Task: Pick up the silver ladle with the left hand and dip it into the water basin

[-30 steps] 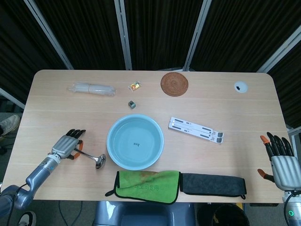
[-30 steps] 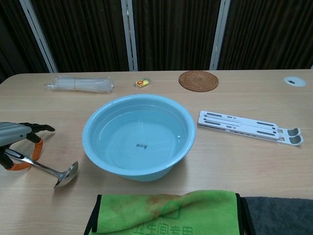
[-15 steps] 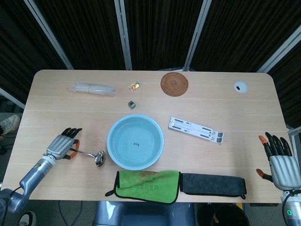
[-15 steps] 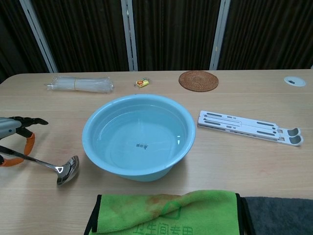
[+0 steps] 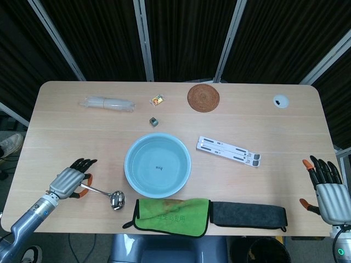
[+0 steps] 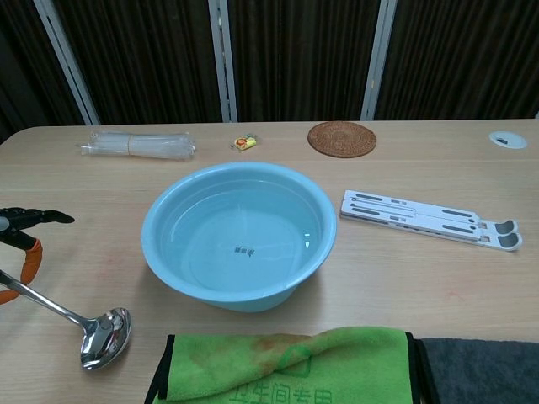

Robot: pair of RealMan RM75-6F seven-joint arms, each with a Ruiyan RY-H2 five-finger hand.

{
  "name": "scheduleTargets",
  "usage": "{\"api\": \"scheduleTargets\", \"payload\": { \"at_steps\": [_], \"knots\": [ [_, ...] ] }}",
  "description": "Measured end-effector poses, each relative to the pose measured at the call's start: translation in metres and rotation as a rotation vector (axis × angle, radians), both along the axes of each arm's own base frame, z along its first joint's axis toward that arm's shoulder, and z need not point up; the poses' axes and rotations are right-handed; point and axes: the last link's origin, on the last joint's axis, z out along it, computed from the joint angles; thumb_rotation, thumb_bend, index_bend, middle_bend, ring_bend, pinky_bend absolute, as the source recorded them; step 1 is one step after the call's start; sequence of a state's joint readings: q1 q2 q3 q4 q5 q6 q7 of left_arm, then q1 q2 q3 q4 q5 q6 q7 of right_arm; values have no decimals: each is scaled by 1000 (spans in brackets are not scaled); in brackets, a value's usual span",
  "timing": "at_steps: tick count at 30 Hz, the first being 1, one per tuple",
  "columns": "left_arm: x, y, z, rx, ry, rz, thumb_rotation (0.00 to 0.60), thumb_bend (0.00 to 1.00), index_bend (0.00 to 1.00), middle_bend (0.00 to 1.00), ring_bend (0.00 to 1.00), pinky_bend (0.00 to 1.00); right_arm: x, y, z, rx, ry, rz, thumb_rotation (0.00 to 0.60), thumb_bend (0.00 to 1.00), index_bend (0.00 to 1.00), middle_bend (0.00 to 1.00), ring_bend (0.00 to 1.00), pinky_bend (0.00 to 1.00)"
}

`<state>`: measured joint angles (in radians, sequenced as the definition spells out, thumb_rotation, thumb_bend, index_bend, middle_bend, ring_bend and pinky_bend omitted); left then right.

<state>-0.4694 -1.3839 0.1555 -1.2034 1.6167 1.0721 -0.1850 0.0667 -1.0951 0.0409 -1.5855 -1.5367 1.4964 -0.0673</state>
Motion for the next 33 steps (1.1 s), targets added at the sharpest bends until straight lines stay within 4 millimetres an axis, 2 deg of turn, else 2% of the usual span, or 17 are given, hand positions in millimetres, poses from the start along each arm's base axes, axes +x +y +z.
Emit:
{"api": "scheduleTargets", "payload": {
  "at_steps": [16,33],
  "knots": [
    [6,-21,17,-3,-49,-13,600,408,595,0,0,0,2,4,1,5,-9,17,600,17,58,0,0,0],
    [30,-36,31,-10,-147,-67,600,408,595,0,0,0,3,7,4,8,-26,30,600,17,58,0,0,0]
  ]
}}
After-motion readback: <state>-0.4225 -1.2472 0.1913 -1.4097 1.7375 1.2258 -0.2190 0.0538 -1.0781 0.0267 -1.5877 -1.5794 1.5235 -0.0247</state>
